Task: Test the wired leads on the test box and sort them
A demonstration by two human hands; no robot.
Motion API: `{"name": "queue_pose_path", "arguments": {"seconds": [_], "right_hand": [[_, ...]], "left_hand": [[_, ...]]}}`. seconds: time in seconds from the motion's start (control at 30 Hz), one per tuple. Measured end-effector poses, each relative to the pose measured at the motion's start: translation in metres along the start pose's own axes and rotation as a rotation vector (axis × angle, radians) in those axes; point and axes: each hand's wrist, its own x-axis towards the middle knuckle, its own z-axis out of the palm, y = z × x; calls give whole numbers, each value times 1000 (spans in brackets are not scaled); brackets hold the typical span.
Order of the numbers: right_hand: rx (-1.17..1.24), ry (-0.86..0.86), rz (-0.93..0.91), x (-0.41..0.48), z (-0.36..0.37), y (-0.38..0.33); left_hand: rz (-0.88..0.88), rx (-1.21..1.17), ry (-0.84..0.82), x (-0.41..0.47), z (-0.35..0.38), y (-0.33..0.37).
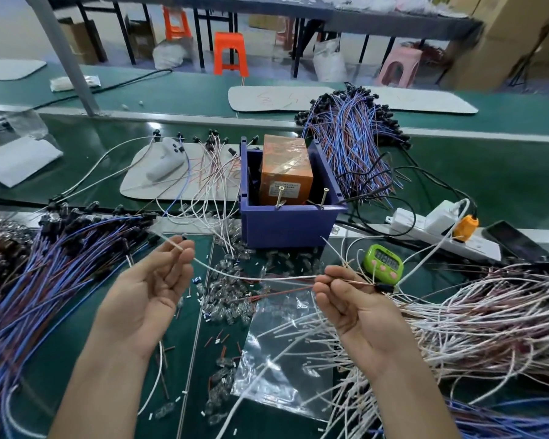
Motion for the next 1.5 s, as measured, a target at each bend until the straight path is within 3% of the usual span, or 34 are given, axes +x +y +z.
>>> {"name": "queue_pose_path", "arguments": {"seconds": [0.2,0.33,0.5,0.63,0.87,0.97,1.13,1.2,1.33,1.5], "right_hand": [[175,64,13,0,3,-2],[278,90,5,-2,7,-2],[364,135,-5,-5,13,-2],[223,141,-21,-9,16,3],[19,86,-28,-9,15,8],[-278,80,-87,-10,12,6],[-1200,187,-443,-17,8,-1],[-1164,120,-538,-17,11,-3],[-755,-181,-396,-18,22,-2],[-761,-241,-243,-20,26,2]], "left_hand": [[227,631,-22,-13,35,-25],[271,737,59,-14,52,-46],[171,614,-29,-24,65,-55],[61,420,-109,-29,71,-58],[58,306,-140,-30,73,-56],[17,316,-107,-29,73,-56],[13,533,-67,-28,75,-65],[-3,562,-52,-28,76,-70],[-30,465,-28,-33,83,-81],[73,388,39,-38,90,-88]]}}
